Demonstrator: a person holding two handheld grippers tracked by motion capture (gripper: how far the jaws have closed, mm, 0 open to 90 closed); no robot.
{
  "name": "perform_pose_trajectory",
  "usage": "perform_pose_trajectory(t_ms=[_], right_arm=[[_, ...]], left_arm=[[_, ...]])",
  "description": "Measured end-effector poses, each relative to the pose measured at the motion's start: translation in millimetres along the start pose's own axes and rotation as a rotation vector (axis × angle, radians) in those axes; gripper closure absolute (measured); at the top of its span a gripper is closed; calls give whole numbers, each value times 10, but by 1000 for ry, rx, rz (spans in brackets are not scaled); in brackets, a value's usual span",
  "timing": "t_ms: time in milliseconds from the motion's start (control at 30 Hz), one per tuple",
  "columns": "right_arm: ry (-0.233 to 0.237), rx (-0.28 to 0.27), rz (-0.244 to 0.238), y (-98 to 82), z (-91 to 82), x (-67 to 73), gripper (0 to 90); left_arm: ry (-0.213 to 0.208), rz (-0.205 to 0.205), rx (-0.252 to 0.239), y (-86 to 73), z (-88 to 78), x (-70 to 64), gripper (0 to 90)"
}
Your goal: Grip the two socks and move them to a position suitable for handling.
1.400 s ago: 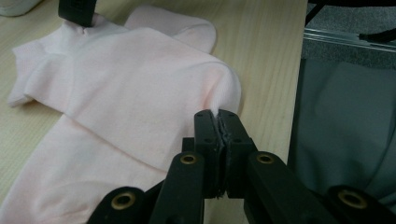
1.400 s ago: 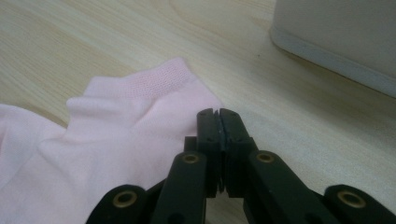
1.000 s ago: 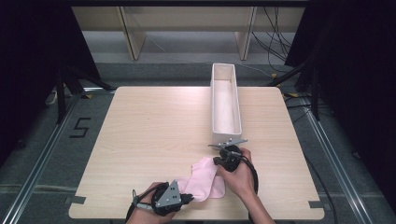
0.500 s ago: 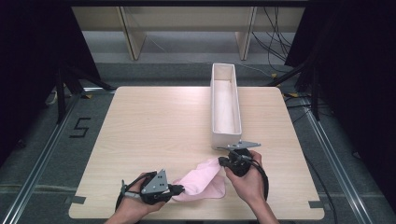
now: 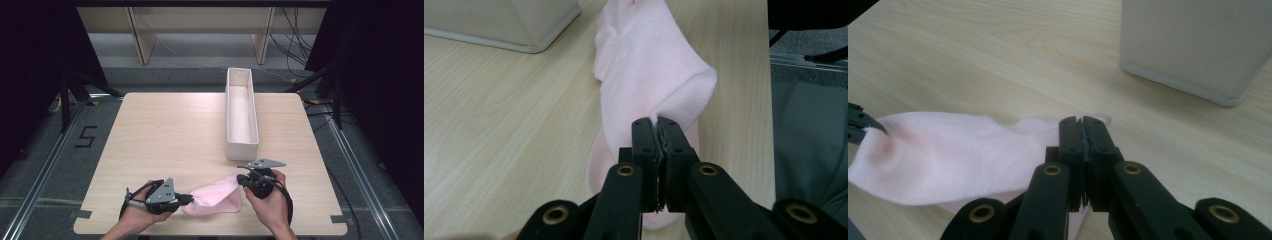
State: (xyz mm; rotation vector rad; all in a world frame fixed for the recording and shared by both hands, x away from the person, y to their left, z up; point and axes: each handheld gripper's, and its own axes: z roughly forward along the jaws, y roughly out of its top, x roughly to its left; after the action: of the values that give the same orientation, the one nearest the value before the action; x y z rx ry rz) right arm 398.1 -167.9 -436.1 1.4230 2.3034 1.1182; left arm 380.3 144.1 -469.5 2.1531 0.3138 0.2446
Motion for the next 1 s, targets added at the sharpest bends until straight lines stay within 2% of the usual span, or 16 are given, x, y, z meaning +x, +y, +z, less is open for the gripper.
perform_pose_trajectory(t_ms=[100,167,233,300,333,367,400,467,500,567,600,667,733,767,833,1000], right_arm=[[0,2,7,-13,-15,33,882],[-7,8,2,-20,-31,40,882],[11,-11,0,-35,-12,38,882],[1,3,9,-37,-25,47,882],[-2,-1,-6,-43,-27,52,882],[8,3,25,-51,-32,66,882],[8,3,28,-53,-39,71,882],[7,-12,-8,-52,-35,45,882],[-5,5,13,-52,-54,66,882],[8,5,34,-56,-52,75,882],[17,-18,4,-59,-45,49,882],[8,-11,44,-69,-59,89,882],[17,-20,-14,-69,-52,45,882],[9,-23,-18,-71,-57,48,882],[11,-5,43,-78,-74,82,882],[13,-32,-9,-84,-72,60,882]], left_arm=[[-5,-4,3,-1,-10,19,865],[9,-8,-1,-6,-30,44,866],[9,-11,-5,-7,-39,60,865],[16,-5,-2,-6,-46,68,865],[10,-11,-3,-3,-55,73,865],[6,-13,-6,-4,-56,75,865],[6,-13,-6,-4,-56,75,865],[10,-12,-12,-4,-63,68,865],[10,-10,-8,-4,-67,71,865],[8,-11,-11,-4,-67,70,865],[1,-18,-14,-2,-68,69,865],[0,-19,-13,0,-71,73,865],[-5,-16,-17,4,-69,81,865],[-6,-13,-17,8,-71,86,865],[8,-8,-10,22,-82,89,865],[10,-7,-15,43,-102,122,866]])
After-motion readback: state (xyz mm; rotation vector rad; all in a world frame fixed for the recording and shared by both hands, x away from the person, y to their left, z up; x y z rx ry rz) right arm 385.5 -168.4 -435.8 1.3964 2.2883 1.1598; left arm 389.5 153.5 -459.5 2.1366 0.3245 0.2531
